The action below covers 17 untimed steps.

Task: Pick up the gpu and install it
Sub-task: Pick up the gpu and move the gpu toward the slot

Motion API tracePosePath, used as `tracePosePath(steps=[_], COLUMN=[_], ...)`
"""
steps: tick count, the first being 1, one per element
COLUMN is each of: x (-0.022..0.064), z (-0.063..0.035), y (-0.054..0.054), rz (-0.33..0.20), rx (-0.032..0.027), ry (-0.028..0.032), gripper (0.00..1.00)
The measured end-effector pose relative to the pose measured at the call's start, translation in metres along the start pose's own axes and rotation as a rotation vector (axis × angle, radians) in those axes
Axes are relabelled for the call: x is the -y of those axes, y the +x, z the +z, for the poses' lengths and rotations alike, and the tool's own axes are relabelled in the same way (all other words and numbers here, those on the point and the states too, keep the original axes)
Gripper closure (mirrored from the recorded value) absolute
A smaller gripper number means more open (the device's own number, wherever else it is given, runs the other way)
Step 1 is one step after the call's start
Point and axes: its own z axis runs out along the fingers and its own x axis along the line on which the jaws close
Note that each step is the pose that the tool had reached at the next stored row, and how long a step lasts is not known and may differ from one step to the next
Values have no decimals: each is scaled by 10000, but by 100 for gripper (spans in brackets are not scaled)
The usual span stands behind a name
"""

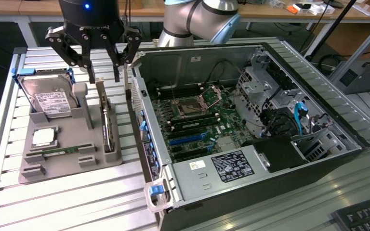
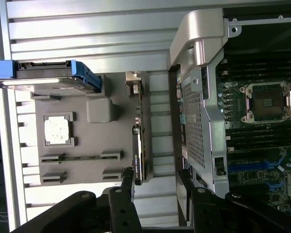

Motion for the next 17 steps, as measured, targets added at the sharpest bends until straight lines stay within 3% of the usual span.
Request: tracePosePath(steps=[17], x=[2], z=[42], y=[1], rz=[0], rx=[0], ry=[0], gripper=[52])
